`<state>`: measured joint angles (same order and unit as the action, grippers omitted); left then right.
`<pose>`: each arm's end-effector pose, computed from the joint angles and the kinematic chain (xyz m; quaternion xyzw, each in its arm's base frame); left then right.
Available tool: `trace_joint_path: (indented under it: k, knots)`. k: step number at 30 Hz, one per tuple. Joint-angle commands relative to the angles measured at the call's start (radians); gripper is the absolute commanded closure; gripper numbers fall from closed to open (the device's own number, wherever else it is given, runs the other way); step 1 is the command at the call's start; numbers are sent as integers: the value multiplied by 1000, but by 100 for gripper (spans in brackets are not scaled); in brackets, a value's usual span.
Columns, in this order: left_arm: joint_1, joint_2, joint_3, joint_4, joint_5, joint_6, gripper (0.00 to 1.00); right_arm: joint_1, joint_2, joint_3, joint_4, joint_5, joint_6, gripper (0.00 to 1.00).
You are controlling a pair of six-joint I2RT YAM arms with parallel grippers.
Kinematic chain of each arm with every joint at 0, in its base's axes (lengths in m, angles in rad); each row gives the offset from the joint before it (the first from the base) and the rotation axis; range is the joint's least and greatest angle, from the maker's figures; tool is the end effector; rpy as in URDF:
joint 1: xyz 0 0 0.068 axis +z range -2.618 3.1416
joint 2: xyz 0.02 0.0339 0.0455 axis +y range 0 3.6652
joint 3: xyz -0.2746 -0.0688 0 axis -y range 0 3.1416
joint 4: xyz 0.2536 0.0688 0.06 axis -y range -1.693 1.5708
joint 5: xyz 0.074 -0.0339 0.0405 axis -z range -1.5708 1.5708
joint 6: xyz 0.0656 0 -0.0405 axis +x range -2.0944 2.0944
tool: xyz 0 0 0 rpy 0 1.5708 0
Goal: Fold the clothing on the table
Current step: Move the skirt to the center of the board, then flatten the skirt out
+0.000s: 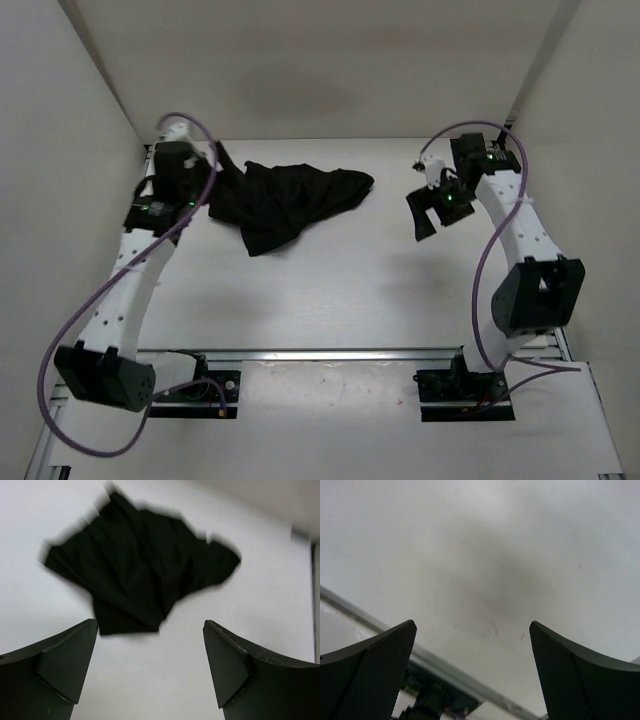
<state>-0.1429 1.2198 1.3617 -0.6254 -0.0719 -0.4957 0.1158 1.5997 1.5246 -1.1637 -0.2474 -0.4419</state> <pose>0.2893 -0.0369 0.4018 -0.1684 0.8387 -0.1331 0.5005 0.3261 0.0541 0.2987 -0.2890 0.9353 0.0935 0.1816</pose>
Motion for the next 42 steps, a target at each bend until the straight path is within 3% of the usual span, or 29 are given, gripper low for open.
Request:
trace_joint_path:
  k: [1,3,8,15,19,22,30,37,42]
  knots:
    - [-128,111,-148,-90,125,-21,2,13,117,178,13,-58,43,1]
    - [-206,147,-235,-50,153,-38,1,18,175,271,16,-72,43,1]
    - [-314,200,-273,-86,28,11,2,30,206,336,-25,-121,22,1]
    - [-467,274,-288,-79,-375,155,2,-34,161,250,-39,-184,5,1]
    - [-482,267,-354,55,-531,267,2,-87,144,224,-51,-204,0,1]
    - [-426,314,-349,96,-523,328,1,-114,120,175,-48,-223,2,1]
    - [-442,469,-297,205,-493,580,1,-171,98,132,-85,-254,-17,0]
    - [-429,534,-242,262,-428,588,5,-168,117,187,-102,-236,-14,1]
    - [-396,583,-222,285,-390,549,14,-163,118,219,-117,-199,-35,0]
